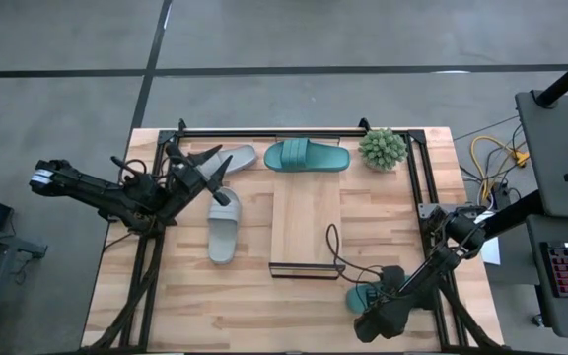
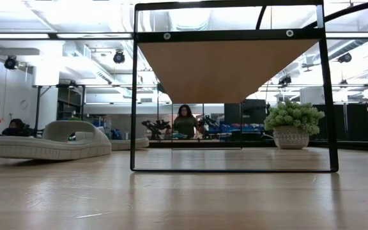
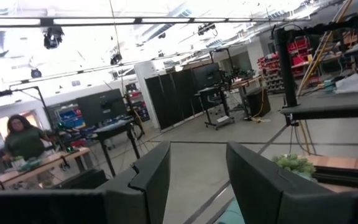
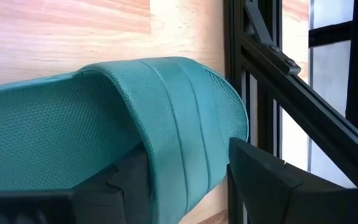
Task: Pick and place slides into the shelf
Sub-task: Put the green slide on the shelf
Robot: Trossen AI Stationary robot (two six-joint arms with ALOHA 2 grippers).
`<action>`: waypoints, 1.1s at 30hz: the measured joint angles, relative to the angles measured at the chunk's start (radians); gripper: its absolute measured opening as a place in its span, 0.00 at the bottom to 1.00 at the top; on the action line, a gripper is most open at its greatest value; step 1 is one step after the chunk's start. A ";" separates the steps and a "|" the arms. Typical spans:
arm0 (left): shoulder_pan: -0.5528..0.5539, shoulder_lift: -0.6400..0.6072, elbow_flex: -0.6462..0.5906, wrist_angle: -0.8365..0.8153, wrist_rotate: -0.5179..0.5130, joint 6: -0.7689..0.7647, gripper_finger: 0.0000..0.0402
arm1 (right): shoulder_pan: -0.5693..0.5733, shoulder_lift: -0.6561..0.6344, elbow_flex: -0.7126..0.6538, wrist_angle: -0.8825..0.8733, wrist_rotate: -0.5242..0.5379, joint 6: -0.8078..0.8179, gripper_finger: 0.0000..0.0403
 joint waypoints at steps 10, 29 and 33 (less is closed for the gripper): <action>0.000 -0.002 0.001 0.001 0.000 0.028 0.35 | 0.002 0.000 0.000 0.038 0.006 -0.008 0.17; 0.000 -0.009 0.002 0.001 0.000 0.031 0.35 | 0.003 -0.067 0.000 0.065 0.006 0.008 0.02; 0.000 -0.009 0.003 0.002 0.000 0.030 0.35 | 0.003 -0.110 0.013 0.023 0.048 0.003 0.02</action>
